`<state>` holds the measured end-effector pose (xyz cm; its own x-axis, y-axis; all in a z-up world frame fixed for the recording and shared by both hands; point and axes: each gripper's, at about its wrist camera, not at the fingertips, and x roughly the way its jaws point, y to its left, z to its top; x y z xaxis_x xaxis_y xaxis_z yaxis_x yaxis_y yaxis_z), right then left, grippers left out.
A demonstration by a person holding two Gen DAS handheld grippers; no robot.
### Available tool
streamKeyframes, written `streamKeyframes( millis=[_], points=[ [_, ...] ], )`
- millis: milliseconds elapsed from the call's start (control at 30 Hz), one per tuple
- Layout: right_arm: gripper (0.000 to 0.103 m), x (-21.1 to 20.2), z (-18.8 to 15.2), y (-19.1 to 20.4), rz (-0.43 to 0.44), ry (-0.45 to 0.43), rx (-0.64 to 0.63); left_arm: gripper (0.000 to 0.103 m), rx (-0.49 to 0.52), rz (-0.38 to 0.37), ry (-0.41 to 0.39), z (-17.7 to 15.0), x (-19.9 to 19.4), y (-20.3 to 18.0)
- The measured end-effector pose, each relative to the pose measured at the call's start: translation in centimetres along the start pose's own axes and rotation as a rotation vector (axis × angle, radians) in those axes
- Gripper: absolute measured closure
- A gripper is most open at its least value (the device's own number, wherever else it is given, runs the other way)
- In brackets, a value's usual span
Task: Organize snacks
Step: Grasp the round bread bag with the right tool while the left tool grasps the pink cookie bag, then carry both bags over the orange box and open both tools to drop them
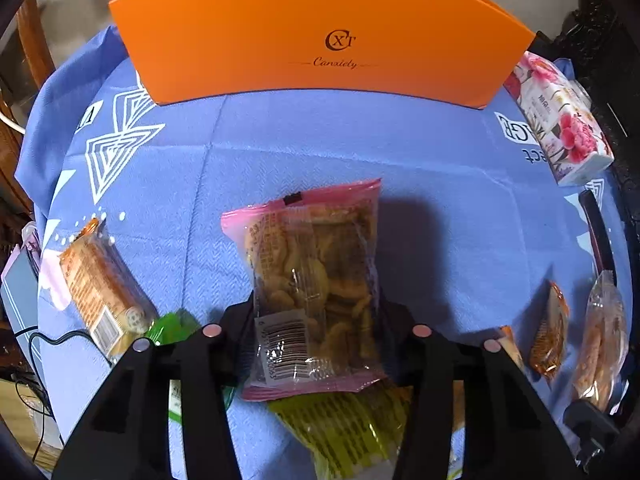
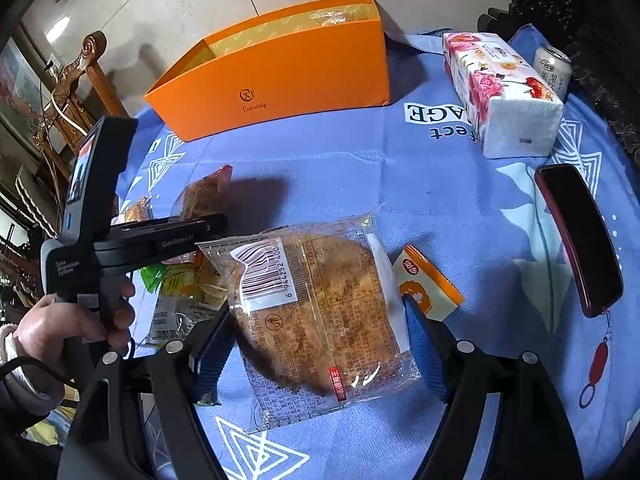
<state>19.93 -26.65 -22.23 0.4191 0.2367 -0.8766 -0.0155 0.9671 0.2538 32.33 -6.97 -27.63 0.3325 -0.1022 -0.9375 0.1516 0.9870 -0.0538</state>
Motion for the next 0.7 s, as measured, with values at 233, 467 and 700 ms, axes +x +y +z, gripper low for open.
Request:
streamKeyframes(
  millis=[233, 467, 700],
  points=[
    [0.023, -1.5, -0.3, 0.3, -0.002, -0.028, -0.001, 0.057, 0.011, 0.024, -0.063, -0.9, -3.7, 1.5],
    [0.023, -3.5, -0.4, 1.6, 0.009, -0.069, -0.012, 0.057, 0.006, 0.056, -0.152, -1.1, -8.9, 2.3],
    [0.023, -6.4, 0.7, 3.2, 0.026, -0.143, -0.033, 0.057, 0.006, 0.069, -0.254, -0.5, -13.7, 2.3]
  ],
)
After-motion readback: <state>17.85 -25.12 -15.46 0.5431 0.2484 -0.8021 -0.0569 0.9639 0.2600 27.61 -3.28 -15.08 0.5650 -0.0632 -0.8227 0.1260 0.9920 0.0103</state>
